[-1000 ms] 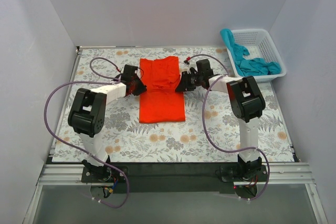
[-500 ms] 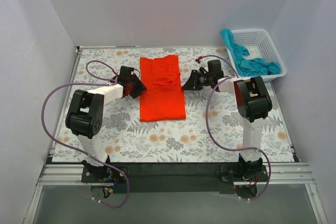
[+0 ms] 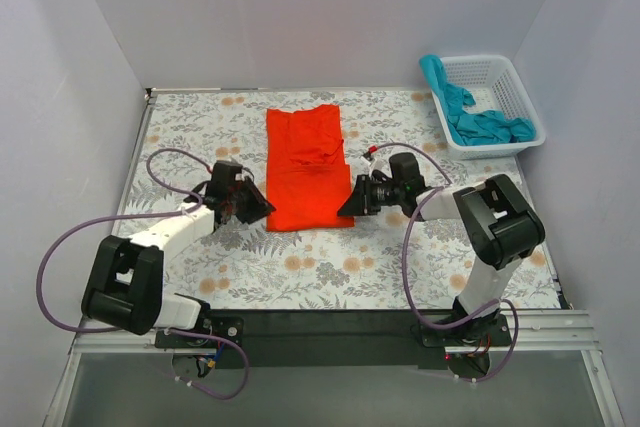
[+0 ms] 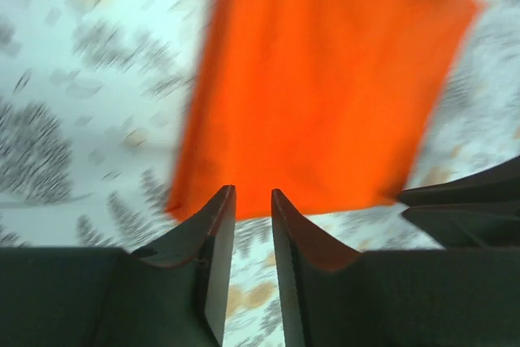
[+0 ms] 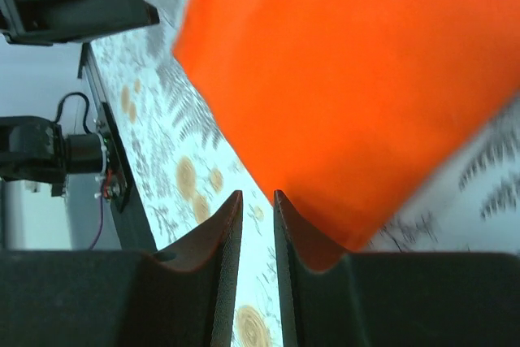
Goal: Fold and stack the t-shirts
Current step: Fold the tshirt
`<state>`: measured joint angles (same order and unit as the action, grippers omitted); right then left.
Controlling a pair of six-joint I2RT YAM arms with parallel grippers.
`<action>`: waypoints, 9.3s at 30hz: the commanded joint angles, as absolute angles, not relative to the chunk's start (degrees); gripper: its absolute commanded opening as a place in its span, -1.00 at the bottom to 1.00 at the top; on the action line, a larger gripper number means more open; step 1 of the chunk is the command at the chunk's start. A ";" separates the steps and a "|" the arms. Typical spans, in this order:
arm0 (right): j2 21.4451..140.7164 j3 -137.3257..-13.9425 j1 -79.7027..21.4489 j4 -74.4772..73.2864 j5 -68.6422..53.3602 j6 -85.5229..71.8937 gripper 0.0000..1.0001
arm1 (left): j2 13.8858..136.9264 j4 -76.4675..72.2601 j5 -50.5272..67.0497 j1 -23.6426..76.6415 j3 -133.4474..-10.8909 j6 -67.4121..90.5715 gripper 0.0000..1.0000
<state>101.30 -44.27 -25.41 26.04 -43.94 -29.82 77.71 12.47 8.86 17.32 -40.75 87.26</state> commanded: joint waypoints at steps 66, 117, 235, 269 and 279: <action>78.04 -45.79 -39.81 -26.28 8.17 -25.66 0.29 | 75.93 42.36 -7.11 35.32 -46.31 93.08 0.75; 89.38 -43.33 -44.38 -22.94 4.75 -28.83 -0.97 | 86.57 41.57 -9.05 42.45 -51.33 95.19 0.18; 116.55 -87.28 -22.76 -31.12 -11.16 -12.66 -0.97 | 111.36 25.05 2.64 17.49 -77.70 73.65 -0.95; 120.23 -91.22 -21.37 -20.31 -21.00 -7.73 -0.43 | 117.50 17.57 3.78 20.22 -81.65 71.89 -0.28; 109.89 -84.58 -19.86 -19.25 -20.74 -10.63 -0.20 | 105.66 18.63 7.47 19.86 -74.55 72.86 0.30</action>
